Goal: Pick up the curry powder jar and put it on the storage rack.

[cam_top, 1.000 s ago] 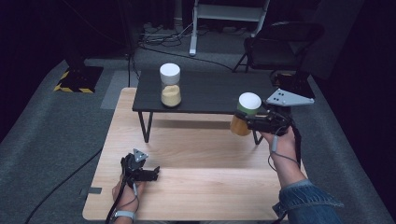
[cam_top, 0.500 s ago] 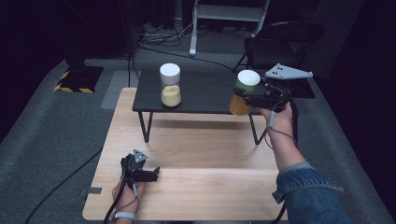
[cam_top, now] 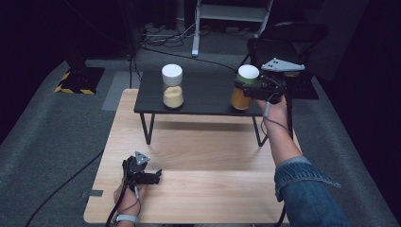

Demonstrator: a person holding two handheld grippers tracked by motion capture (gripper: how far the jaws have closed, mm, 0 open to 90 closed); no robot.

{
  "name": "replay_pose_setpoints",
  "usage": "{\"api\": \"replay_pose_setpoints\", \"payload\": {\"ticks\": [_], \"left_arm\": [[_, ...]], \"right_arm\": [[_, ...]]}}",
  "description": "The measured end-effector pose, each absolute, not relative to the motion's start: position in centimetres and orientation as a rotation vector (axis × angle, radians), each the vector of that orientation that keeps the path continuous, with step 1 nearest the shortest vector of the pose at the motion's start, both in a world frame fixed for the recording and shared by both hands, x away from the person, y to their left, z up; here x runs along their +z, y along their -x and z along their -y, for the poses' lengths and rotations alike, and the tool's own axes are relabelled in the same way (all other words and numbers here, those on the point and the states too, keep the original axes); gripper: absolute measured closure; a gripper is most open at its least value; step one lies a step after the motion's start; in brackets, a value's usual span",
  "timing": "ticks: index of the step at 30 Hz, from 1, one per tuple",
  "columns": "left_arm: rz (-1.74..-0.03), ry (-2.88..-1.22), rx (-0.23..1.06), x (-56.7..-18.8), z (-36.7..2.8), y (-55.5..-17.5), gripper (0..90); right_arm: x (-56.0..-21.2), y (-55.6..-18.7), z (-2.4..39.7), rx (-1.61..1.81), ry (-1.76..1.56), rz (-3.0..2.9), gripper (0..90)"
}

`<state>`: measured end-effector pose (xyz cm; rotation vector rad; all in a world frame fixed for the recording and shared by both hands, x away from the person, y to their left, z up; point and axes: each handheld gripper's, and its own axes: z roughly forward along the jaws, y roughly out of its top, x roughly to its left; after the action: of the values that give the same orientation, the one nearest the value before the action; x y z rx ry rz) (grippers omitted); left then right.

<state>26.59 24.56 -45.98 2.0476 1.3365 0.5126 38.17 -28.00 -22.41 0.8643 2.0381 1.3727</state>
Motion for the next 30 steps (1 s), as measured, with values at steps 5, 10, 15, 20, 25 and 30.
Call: {"api": "replay_pose_setpoints", "payload": {"ticks": [5,10,15,20,25,30], "left_arm": [[-1.337,-2.047,0.512,-46.0,-24.6,-26.6,1.1],[-1.337,-2.048,0.512,-46.0,-24.6,-26.6,1.1],[-1.336,-2.048,0.513,-46.0,-24.6,-26.6,1.2],[-1.338,-2.047,0.513,-46.0,-24.5,-26.6,1.1],[-1.338,-2.047,0.516,-46.0,-24.5,-26.7,1.1],[-1.339,-2.045,0.515,-46.0,-24.5,-26.7,1.1]], "right_arm": [[-23.2,-39.0,27.9,1.378,-0.882,-2.033,33.3],[-23.9,-39.9,28.5,1.393,-0.929,-2.040,33.3],[-23.8,-39.8,28.5,1.388,-0.914,-2.042,26.4],[-23.7,-39.0,29.2,1.422,-0.928,-2.001,14.5],[-23.3,-38.1,30.3,1.442,-0.943,-1.990,6.6],[-23.8,-36.5,31.3,1.471,-0.905,-1.961,6.0]]}}
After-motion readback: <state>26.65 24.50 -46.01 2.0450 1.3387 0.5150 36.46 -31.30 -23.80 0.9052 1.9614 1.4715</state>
